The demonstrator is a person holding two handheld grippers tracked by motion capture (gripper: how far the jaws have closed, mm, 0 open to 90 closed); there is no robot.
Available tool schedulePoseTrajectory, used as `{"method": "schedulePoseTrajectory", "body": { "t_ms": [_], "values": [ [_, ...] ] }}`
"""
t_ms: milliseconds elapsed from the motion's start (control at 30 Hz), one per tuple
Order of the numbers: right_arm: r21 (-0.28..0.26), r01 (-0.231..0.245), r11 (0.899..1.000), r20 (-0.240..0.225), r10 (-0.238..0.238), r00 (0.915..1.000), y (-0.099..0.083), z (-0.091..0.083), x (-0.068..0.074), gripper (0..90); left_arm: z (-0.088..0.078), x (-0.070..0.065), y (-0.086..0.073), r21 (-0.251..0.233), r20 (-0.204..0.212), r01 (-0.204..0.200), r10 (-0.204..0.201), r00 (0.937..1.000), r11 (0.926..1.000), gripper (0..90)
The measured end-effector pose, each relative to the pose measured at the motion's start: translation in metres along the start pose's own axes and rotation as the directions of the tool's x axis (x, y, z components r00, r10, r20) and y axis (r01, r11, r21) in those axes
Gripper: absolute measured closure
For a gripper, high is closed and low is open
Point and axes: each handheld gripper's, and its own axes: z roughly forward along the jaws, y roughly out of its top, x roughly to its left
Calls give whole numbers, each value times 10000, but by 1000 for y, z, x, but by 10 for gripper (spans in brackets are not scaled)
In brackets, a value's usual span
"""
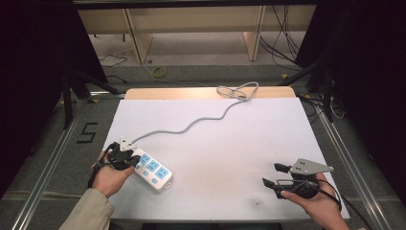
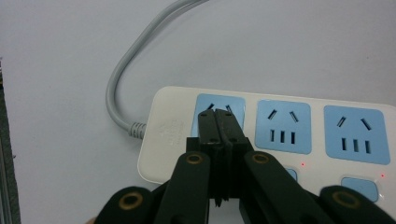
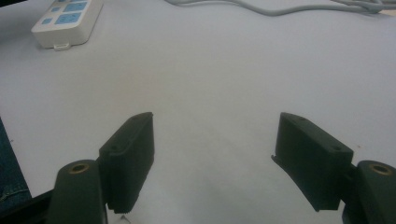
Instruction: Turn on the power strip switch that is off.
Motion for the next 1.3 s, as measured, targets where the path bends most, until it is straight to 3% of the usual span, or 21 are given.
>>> {"method": "schedulePoseTrajectory", "body": {
  "t_ms": [1300],
  "values": [
    [-39, -2, 10000, 7, 2, 10000, 0, 0, 0, 288, 10, 4, -3, 974, 245, -97, 74, 9997, 9952, 899]
  ]
}}
